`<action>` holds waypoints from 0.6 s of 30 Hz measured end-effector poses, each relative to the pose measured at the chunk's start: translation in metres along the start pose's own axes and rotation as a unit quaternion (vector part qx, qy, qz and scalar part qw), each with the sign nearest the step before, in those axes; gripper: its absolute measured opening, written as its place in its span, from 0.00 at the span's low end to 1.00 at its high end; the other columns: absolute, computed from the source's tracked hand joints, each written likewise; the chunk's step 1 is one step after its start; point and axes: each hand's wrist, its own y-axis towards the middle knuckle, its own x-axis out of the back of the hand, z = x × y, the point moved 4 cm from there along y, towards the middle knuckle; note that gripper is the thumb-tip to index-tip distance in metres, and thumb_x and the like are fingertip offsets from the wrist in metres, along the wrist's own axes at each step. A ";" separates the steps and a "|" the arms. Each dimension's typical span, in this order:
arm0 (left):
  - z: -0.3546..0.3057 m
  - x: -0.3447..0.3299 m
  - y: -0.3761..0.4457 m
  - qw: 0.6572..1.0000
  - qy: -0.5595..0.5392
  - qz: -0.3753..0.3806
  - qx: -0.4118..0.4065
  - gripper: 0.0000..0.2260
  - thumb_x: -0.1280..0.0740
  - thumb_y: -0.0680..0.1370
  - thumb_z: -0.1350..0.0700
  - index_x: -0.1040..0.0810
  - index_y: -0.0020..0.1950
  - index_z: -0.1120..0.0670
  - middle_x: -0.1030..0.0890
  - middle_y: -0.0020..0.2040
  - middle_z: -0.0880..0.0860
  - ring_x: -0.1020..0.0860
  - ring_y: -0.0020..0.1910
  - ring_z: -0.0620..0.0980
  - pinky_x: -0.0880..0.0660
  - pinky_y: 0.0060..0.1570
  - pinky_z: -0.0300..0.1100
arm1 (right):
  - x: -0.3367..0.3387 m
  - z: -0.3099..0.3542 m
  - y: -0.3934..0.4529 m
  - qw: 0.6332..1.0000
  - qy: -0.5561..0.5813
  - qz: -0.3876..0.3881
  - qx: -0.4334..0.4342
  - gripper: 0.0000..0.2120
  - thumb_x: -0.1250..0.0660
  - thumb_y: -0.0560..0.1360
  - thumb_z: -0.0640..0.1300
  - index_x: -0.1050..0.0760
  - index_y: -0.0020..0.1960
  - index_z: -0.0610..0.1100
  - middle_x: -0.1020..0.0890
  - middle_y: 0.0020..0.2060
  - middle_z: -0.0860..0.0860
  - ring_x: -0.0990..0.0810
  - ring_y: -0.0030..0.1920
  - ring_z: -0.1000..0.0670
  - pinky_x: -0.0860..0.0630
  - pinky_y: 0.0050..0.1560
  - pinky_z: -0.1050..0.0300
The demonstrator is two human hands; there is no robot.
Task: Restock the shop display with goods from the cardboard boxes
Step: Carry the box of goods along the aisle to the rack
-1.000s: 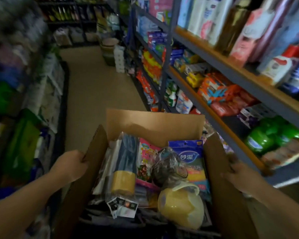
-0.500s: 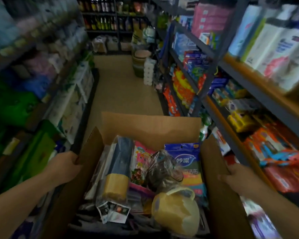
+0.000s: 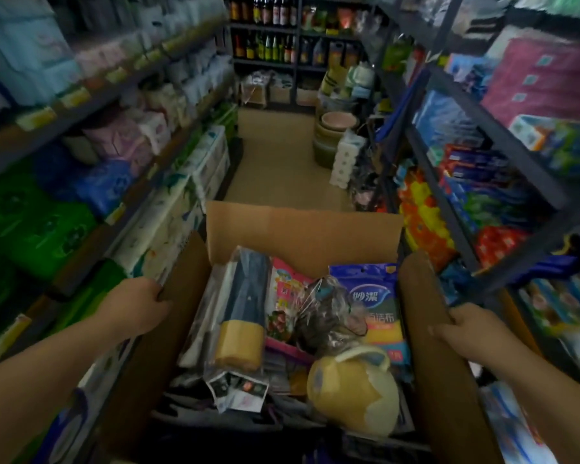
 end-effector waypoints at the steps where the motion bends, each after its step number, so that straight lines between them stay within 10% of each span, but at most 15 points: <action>1: -0.002 0.007 0.022 1.000 0.005 0.002 0.001 0.13 0.36 0.79 0.51 0.26 0.37 0.55 0.25 0.35 0.51 0.26 0.32 0.46 0.34 0.27 0.38 | 0.004 0.014 0.019 1.000 -0.001 -0.002 0.001 0.14 0.32 0.76 0.47 0.22 0.41 0.36 0.20 0.35 0.41 0.22 0.34 0.47 0.31 0.33 0.57; 10: -0.019 0.086 0.221 0.999 0.021 0.023 -0.008 0.13 0.37 0.79 0.51 0.27 0.38 0.55 0.25 0.35 0.51 0.27 0.32 0.46 0.34 0.27 0.38 | 0.034 0.133 0.183 0.999 0.045 0.005 -0.018 0.09 0.28 0.73 0.47 0.19 0.45 0.41 0.16 0.40 0.45 0.17 0.40 0.45 0.19 0.46 0.46; 18: -0.043 0.175 0.399 0.999 0.005 -0.004 -0.033 0.13 0.33 0.77 0.51 0.24 0.37 0.58 0.25 0.33 0.52 0.26 0.33 0.48 0.35 0.29 0.39 | 0.080 0.254 0.314 1.000 0.009 -0.001 -0.015 0.14 0.30 0.74 0.46 0.28 0.33 0.44 0.23 0.32 0.48 0.23 0.35 0.49 0.33 0.30 0.59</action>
